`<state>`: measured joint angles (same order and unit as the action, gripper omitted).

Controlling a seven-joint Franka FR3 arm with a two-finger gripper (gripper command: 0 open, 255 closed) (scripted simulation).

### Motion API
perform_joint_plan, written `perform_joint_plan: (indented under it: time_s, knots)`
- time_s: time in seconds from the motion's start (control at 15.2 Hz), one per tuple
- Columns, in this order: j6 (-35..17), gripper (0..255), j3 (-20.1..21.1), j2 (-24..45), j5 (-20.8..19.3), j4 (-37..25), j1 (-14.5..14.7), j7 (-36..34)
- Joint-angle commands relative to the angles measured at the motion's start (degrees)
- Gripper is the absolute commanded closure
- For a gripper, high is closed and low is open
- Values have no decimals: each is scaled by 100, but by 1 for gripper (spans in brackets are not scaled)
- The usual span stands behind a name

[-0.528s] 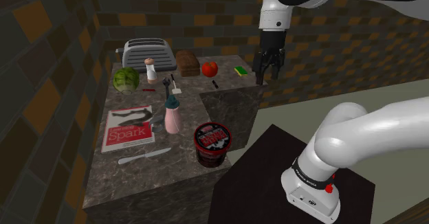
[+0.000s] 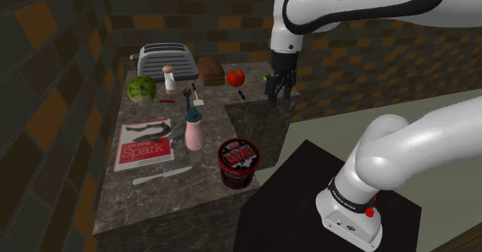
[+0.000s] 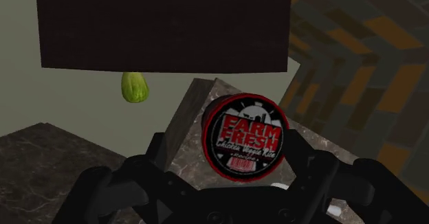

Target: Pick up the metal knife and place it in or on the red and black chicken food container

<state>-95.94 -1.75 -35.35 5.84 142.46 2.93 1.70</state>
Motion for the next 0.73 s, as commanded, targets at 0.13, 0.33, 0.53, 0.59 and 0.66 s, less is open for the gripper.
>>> perform_joint_plan:
  time_s: [0.13,0.33,0.53,0.59,0.66]
  knots:
    - [-991,0,87,566,60,206,216,381]
    - [-1676,0,154,1079,110,226,373,659]
    - [-2332,0,230,1634,164,173,524,933]
    - [-2542,0,255,1825,181,140,574,1022]
    - [-2748,0,283,2020,198,99,622,1110]
